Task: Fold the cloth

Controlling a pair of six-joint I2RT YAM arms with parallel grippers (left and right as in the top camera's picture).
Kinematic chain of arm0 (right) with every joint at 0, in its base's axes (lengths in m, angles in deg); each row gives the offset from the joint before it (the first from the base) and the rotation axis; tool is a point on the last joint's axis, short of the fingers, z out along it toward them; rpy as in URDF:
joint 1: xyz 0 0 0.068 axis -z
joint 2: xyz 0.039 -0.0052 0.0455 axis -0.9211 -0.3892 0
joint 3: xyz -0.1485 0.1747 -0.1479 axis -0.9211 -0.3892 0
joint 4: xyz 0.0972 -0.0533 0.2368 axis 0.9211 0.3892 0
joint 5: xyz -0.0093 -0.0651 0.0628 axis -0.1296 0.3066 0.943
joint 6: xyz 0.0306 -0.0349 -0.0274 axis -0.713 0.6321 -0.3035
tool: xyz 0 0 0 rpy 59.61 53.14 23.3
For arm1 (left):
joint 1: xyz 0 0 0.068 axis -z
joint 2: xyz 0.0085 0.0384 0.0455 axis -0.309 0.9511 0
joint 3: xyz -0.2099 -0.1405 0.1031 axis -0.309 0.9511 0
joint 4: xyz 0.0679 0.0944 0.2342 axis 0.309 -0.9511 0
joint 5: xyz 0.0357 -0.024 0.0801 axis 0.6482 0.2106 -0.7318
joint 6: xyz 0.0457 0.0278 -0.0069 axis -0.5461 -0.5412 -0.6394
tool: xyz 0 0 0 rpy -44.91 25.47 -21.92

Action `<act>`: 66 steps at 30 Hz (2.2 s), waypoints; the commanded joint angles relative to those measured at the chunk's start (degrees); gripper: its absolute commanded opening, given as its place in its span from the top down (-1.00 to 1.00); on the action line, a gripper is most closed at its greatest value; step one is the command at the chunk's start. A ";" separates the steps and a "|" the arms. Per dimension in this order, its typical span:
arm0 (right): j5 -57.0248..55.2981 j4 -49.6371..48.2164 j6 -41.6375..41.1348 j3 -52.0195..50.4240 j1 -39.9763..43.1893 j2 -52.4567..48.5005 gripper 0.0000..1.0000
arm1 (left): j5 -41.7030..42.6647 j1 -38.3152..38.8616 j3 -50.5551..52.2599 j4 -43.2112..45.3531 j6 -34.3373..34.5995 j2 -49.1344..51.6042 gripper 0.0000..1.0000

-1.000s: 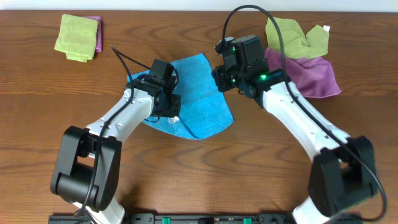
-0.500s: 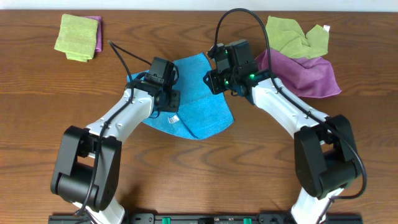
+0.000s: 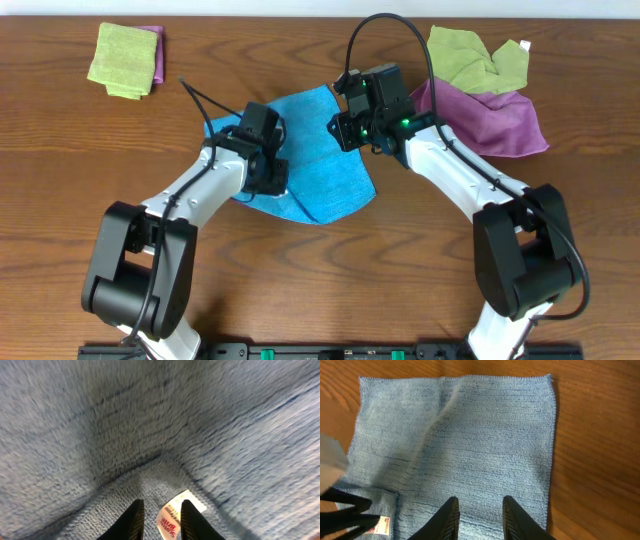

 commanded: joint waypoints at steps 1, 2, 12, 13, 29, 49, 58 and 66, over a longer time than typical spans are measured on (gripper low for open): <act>0.76 -0.11 0.33 0.13 -0.04 -0.42 0.42 | 0.22 0.00 0.79 1.05 -0.63 0.55 0.42; 0.74 -0.11 0.33 0.13 -0.04 -0.42 0.42 | 0.20 0.00 0.79 1.53 -0.63 0.55 0.41; 0.72 0.50 0.33 0.13 -0.04 -0.42 0.46 | 2.23 0.04 0.79 -0.02 -0.59 0.57 0.44; 0.72 0.48 0.33 0.13 -0.04 -0.42 0.46 | 2.25 0.04 0.79 -0.85 -0.59 0.57 0.45; 0.55 0.72 0.28 0.13 -0.07 -0.42 0.54 | 3.98 0.04 0.79 -0.26 -0.59 0.96 0.88; 0.55 0.70 0.31 0.13 -0.04 -0.42 0.69 | 10.29 0.02 0.72 -10.82 8.46 -1.22 0.88; 0.55 0.07 0.31 0.13 -0.04 -0.42 0.70 | 10.25 0.02 0.72 -19.65 11.28 -4.22 0.88; 0.57 0.04 0.31 0.13 -0.04 -0.42 0.69 | 5.95 0.02 0.72 -27.45 13.55 -4.20 0.88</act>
